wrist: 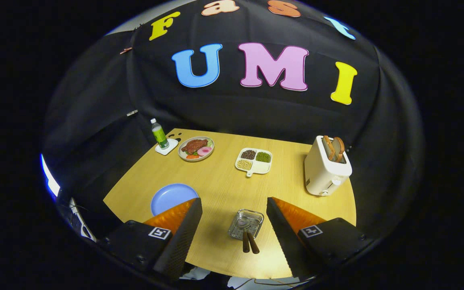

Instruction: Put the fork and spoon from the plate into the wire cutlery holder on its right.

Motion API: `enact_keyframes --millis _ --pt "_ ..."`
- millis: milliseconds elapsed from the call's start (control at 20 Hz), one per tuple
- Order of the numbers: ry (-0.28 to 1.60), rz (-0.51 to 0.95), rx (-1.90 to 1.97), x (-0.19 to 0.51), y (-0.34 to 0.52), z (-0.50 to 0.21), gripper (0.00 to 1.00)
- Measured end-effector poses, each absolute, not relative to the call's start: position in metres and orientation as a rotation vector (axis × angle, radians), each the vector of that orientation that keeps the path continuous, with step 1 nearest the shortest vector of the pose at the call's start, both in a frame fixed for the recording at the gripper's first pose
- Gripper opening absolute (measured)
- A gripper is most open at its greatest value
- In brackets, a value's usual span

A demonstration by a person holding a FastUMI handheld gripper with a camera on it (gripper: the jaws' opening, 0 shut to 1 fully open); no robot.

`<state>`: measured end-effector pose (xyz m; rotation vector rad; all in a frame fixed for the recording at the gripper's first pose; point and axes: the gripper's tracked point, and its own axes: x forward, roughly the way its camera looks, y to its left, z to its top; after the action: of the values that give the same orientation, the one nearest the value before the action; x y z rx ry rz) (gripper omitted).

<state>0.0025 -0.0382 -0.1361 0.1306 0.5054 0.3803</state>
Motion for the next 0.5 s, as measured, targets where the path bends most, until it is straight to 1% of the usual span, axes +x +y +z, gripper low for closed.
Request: enact_keyframes --millis 250,500 --pt "0.422 0.398 0.134 -0.004 -0.047 -0.123 1.0" --pt "0.35 0.45 0.156 -0.01 -0.042 -0.112 1.0"
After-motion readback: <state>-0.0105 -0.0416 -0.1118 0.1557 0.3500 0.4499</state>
